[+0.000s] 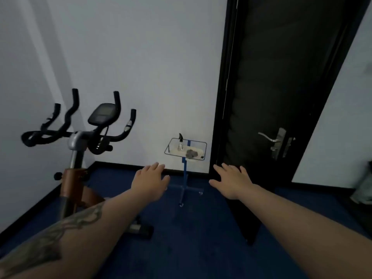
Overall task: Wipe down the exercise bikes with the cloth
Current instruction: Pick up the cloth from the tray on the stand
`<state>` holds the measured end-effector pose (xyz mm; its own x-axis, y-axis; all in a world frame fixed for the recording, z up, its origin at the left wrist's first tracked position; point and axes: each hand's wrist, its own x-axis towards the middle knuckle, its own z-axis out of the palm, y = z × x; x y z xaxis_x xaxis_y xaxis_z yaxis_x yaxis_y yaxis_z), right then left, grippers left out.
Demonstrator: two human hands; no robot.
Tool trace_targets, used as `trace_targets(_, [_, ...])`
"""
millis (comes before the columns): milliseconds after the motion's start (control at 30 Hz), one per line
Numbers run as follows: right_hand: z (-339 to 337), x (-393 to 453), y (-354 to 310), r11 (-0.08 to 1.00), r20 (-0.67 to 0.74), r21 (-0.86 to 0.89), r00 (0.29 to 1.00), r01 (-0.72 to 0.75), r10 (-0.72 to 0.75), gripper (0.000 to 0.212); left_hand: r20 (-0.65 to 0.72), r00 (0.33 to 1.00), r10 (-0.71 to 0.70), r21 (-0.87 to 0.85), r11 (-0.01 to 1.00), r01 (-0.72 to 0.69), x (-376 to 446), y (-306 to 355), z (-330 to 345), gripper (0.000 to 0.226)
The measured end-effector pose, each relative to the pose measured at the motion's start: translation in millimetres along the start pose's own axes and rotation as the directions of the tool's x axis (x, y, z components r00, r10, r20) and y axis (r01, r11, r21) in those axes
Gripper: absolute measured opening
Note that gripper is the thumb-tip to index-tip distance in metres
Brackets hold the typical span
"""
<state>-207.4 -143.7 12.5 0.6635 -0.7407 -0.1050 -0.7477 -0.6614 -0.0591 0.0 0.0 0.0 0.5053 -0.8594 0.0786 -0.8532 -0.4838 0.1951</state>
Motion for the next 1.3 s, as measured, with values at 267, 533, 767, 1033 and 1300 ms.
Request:
trace_targets(267, [58,113,60,1.0,0.155,0.007,0.988,-0.03,0.029,0.068,0.12,0.992,-0.036,-0.032,0.999,0.041,122,24,86,0.058])
trace_targets(533, [76,244,115,1.0,0.273,0.0,0.962,-0.003,0.003,0.068,0.254,0.958,-0.133,-0.074,0.985,0.157,228,38,151,0.058])
trace_targets(767, [100,377,92,0.994,0.346,0.028,0.932,0.101,-0.105,0.067,0.333,0.918,-0.215,-0.054,0.968,0.247,330,-1,191,0.059])
trace_targets(1033, [121,538,85,0.999,0.428,0.034,0.903,0.0,-0.015,0.065,0.359,0.913,-0.194,-0.061,0.971,0.23,489,-54,226,0.058])
trace_targets(1300, [150,656,101,0.988,0.398,0.147,0.917,-0.039,-0.023,0.052,0.414,0.89,-0.189,-0.094,0.964,0.249,597,-61,271,0.055])
